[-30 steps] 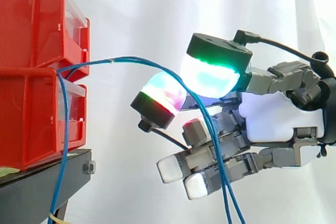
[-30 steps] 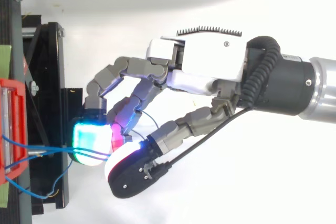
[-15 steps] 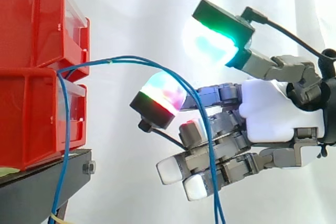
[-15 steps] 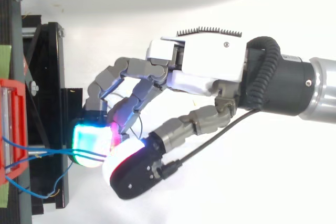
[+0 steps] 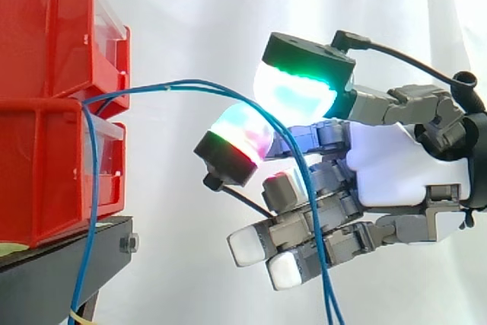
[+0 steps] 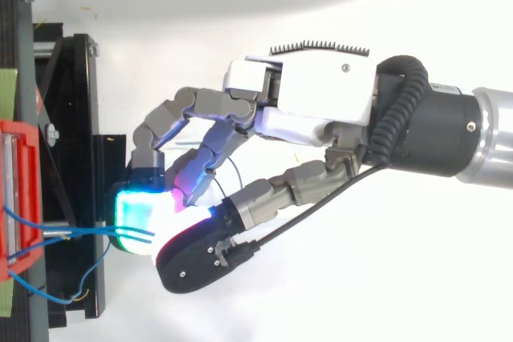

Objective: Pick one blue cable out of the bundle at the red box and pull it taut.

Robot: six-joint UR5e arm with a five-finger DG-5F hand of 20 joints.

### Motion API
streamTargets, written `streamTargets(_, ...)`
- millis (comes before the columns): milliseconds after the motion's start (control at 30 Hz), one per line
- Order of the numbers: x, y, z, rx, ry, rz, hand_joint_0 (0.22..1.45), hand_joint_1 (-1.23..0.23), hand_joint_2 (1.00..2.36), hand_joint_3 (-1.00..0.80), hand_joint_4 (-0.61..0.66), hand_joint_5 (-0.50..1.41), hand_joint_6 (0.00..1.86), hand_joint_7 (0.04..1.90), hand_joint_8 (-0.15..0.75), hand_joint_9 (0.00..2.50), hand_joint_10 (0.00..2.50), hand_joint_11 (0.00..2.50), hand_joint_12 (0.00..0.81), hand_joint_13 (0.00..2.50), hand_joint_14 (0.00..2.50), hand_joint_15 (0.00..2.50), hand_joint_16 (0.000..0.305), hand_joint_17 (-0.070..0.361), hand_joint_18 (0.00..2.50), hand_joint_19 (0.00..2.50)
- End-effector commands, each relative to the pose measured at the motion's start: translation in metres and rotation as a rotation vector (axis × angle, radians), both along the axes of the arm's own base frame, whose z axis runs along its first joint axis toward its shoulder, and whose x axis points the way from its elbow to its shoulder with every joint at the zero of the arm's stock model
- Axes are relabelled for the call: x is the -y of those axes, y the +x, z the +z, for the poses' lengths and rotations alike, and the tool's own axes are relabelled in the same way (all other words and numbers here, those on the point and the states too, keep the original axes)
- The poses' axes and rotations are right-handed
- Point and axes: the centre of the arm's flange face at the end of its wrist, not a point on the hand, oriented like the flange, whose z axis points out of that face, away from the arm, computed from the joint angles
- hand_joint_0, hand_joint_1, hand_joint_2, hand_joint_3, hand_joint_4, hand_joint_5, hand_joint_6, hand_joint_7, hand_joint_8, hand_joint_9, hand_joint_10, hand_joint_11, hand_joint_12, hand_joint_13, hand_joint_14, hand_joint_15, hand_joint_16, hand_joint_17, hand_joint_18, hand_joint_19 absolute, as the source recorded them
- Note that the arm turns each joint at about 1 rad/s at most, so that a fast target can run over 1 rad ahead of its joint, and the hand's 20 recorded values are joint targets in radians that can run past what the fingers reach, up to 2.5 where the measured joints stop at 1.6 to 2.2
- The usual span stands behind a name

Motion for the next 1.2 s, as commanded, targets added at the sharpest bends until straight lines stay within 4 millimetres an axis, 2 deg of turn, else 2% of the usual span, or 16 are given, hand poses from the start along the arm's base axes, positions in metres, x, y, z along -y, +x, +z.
streamTargets(0, 0.0003, -0.0001, -0.0001, -0.001, 0.0, 0.0, 0.69, -0.86, 1.02, -0.3, -0.07, -0.14, 0.96, 0.82, 0.378, 1.04, 0.01, 0.91, 0.377, 0.83, 0.01, 0.43, 0.05, 0.112, 0.74, 0.44)
streamTargets(267, 0.0002, -0.0001, -0.0001, 0.0, 0.008, 0.001, 0.77, -0.89, 1.02, -0.29, -0.17, -0.15, 0.98, 0.88, 0.367, 1.05, 0.0, 0.93, 0.37, 0.84, 0.01, 0.41, 0.048, 0.108, 0.76, 0.45)
streamTargets(433, -0.001, 0.0, -0.0001, 0.001, 0.012, 0.002, 0.64, -0.84, 1.02, -0.26, -0.1, -0.13, 0.96, 0.86, 0.311, 1.07, 0.01, 0.7, 0.365, 0.83, 0.01, 0.39, 0.049, 0.11, 0.74, 0.47)
streamTargets(500, -0.001, 0.0, -0.0001, 0.001, 0.012, 0.002, 0.58, -0.76, 1.01, -0.22, -0.08, -0.13, 0.94, 0.85, 0.319, 1.08, 0.01, 0.62, 0.386, 0.83, 0.01, 0.39, 0.054, 0.122, 0.73, 0.48)
streamTargets(800, -0.001, 0.0001, 0.0, 0.002, 0.012, 0.002, 0.56, -0.68, 1.01, -0.17, -0.06, -0.11, 0.92, 0.87, 0.348, 1.12, 0.0, 0.57, 0.441, 0.85, 0.01, 0.37, 0.065, 0.147, 0.75, 0.48)
streamTargets(1167, -0.0012, 0.0003, 0.0001, 0.004, 0.013, 0.004, 0.55, -0.59, 1.0, -0.16, -0.03, -0.11, 0.91, 0.85, 0.373, 1.13, 0.01, 0.59, 0.463, 0.87, 0.01, 0.39, 0.07, 0.156, 0.76, 0.49)
